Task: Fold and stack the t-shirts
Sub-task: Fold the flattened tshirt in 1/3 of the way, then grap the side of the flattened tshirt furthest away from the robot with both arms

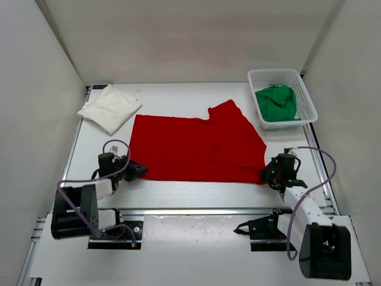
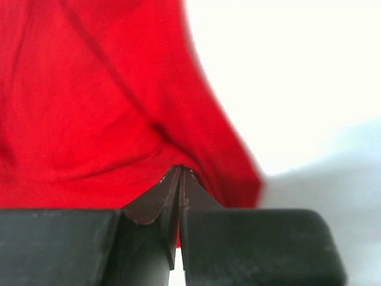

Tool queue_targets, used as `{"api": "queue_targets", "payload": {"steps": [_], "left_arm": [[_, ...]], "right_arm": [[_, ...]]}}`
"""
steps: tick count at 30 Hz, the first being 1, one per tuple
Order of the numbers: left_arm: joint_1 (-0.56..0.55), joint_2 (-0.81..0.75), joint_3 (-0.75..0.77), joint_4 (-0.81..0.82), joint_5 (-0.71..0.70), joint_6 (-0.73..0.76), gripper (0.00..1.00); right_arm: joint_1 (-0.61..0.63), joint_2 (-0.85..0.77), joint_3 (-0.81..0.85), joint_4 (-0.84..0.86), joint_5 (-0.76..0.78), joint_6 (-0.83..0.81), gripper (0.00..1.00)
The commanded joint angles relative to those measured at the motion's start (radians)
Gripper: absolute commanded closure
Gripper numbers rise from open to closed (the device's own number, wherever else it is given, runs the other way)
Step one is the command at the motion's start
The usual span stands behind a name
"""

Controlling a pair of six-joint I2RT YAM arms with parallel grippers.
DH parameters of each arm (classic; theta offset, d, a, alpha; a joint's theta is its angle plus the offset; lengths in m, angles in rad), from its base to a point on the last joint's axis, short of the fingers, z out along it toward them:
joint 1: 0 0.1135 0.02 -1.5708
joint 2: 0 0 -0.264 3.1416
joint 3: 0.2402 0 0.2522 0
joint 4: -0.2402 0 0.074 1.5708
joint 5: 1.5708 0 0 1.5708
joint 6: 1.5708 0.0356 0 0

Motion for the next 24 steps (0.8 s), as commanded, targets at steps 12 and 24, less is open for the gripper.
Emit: {"api": "queue_targets", "payload": {"steps": [12,24], "left_arm": [[-0.014,-0.185,0.140,-0.288,0.072,0.085,0.64],[-0.096,0.149,0.626,-0.339,-0.336,0.178,0.64]], "right_arm": [[0.003,-0.183,0.174,-0.164,-0.078,0.002,0.81],[0.496,0.259,0.356,0.173,-0.113,-0.125,1.00]]}}
